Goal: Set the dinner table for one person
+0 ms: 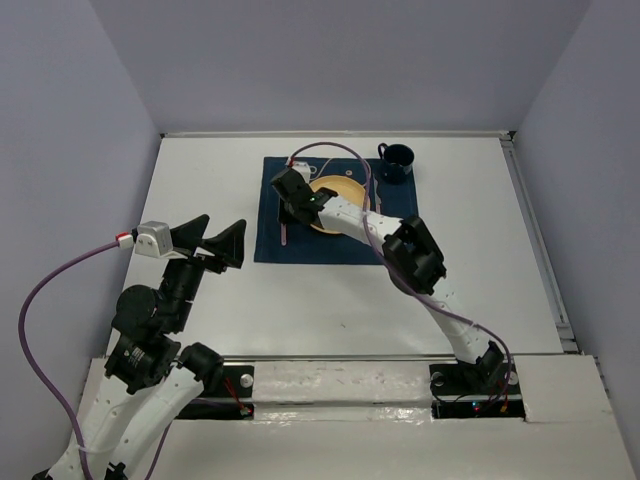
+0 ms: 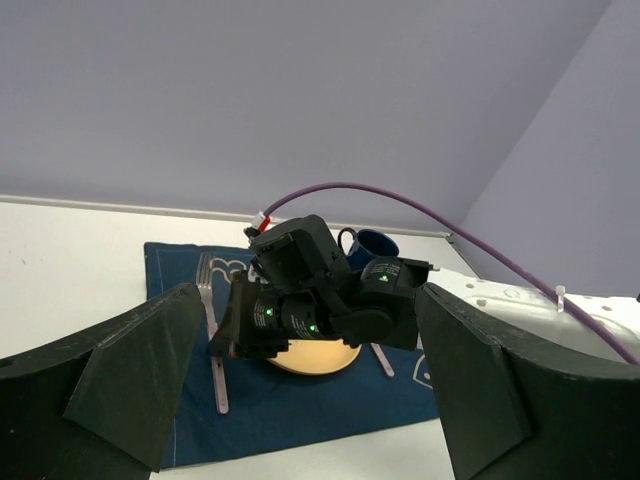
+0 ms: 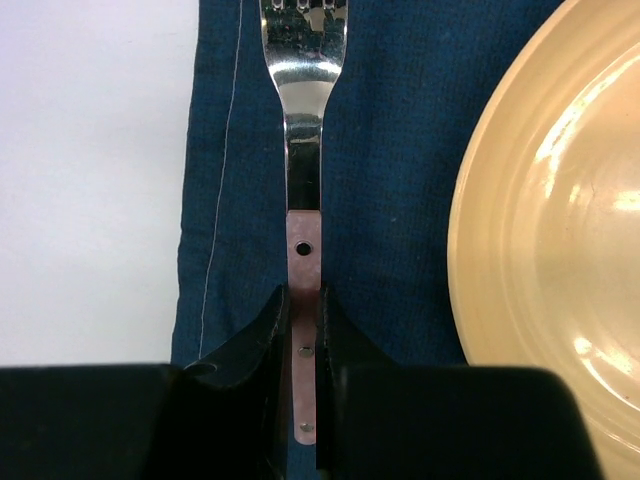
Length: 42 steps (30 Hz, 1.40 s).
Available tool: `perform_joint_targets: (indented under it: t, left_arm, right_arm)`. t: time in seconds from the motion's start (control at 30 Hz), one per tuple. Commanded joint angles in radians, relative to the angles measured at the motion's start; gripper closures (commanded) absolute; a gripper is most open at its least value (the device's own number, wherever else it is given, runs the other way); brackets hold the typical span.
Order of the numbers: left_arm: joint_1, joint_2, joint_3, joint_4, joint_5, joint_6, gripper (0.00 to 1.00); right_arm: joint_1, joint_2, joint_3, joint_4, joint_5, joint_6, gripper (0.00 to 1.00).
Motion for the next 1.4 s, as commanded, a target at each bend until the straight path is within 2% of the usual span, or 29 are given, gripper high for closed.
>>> perform_joint_targets:
  t: [0.0, 0.2, 0.33, 0.37, 0.4, 0.63, 0.77, 0.83, 0.97, 1.0, 1.03, 1.07, 1.1, 1.13, 1.17, 1.23, 1.3, 1.37]
  left_arm:
    - [-0.004, 0.003, -0.003, 0.048, 0.010, -0.003, 0.01]
    - [-0.003, 0.001, -0.003, 0.048, 0.010, 0.000, 0.01]
    - [-0.004, 0.003, -0.002, 0.048, 0.009, 0.002, 0.01]
    - [-0.003, 0.005, -0.002, 0.047, 0.007, 0.002, 0.01]
    - [-0.004, 0.003, -0.003, 0.047, 0.006, 0.003, 0.01]
    - [-0.004, 0.000, -0.003, 0.045, -0.017, 0.009, 0.01]
    - [-0.003, -0.002, -0.003, 0.042, -0.049, 0.017, 0.01]
    - [-0.001, -0.002, -0.003, 0.041, -0.063, 0.025, 0.01]
    - [0.000, -0.005, -0.006, 0.039, -0.100, 0.035, 0.01]
    - [-0.001, -0.002, -0.006, 0.039, -0.105, 0.038, 0.01]
    - [-0.001, 0.003, -0.008, 0.041, -0.112, 0.041, 0.01]
    - [0.000, 0.008, -0.008, 0.041, -0.117, 0.041, 0.01]
    - [0.000, 0.017, -0.008, 0.041, -0.122, 0.048, 0.01]
    - [-0.001, 0.017, -0.008, 0.042, -0.123, 0.051, 0.01]
    - [0.002, 0.027, -0.005, 0.038, -0.123, 0.054, 0.01]
    - [0.002, 0.061, 0.009, 0.010, -0.122, 0.055, 0.01]
    - [0.005, 0.087, 0.023, 0.004, -0.111, 0.060, 0.01]
    - [0.005, 0.092, 0.029, 0.002, -0.105, 0.058, 0.01]
  right_arm:
    - [0.008, 0.028, 0.064, 0.005, 0.048, 0.014, 1.00]
    - [0.008, 0.025, 0.069, 0.008, 0.056, 0.019, 0.63]
    - [0.008, 0.010, 0.069, 0.012, 0.066, 0.022, 0.57]
    - [0.008, 0.010, 0.072, 0.015, 0.069, 0.021, 0.49]
    - [0.008, 0.011, 0.077, 0.014, 0.070, 0.019, 0.48]
    - [0.008, -0.045, 0.052, 0.043, 0.037, 0.014, 0.46]
    - [0.008, -0.218, -0.110, 0.173, -0.022, -0.021, 0.46]
    - [0.008, -0.369, -0.210, 0.273, -0.039, -0.050, 0.46]
    - [0.008, -0.652, -0.538, 0.397, -0.027, -0.139, 0.45]
    - [0.008, -0.774, -0.596, 0.434, -0.020, -0.160, 0.43]
    - [0.008, -0.838, -0.709, 0.474, 0.000, -0.206, 0.41]
    - [0.008, -0.899, -0.765, 0.489, 0.016, -0.229, 0.39]
    - [0.008, -0.961, -0.814, 0.505, 0.031, -0.266, 0.33]
    - [0.008, -1.021, -0.862, 0.509, 0.045, -0.266, 0.22]
    - [0.008, -1.138, -0.949, 0.512, 0.074, -0.306, 0.02]
    - [0.008, -1.292, -1.031, 0.508, 0.067, -0.385, 0.00]
    - [0.008, -1.369, -1.135, 0.481, 0.062, -0.497, 0.00]
    - [0.008, -1.465, -1.175, 0.407, 0.162, -0.478, 0.00]
